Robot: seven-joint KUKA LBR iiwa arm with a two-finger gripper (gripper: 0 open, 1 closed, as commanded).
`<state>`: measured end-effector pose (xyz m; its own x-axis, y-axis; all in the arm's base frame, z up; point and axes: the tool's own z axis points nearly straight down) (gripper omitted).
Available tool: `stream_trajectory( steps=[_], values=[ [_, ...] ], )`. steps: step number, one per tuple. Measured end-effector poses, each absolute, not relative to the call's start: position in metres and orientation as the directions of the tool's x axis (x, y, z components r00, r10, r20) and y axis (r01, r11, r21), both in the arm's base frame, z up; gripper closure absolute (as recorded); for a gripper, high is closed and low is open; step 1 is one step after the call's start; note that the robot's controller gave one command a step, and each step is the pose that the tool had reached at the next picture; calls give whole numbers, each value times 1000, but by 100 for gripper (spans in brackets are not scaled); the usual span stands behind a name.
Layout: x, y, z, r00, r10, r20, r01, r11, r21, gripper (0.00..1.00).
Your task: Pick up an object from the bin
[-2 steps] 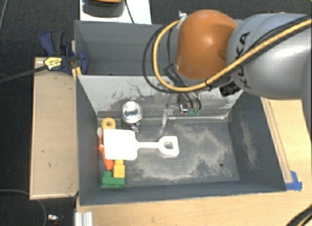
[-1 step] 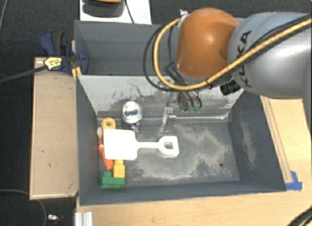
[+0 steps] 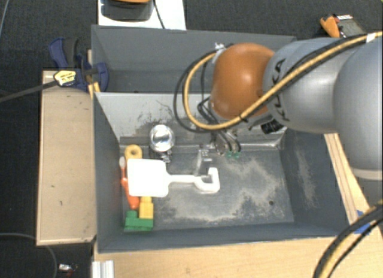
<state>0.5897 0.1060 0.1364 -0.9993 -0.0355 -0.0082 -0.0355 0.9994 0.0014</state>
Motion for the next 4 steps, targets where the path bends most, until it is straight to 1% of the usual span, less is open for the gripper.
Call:
stream_trajectory(
  steps=[1,2,3,4],
  values=[
    [585,102,119,-1000,-22,-7,-22,1000,2,0],
    [573,102,121,-998,-59,-4,-59,998,1,0],
    [577,105,69,-994,-110,-10,-110,994,2,0],
    [579,112,71,-972,-235,-18,-235,972,0,100]
  ],
)
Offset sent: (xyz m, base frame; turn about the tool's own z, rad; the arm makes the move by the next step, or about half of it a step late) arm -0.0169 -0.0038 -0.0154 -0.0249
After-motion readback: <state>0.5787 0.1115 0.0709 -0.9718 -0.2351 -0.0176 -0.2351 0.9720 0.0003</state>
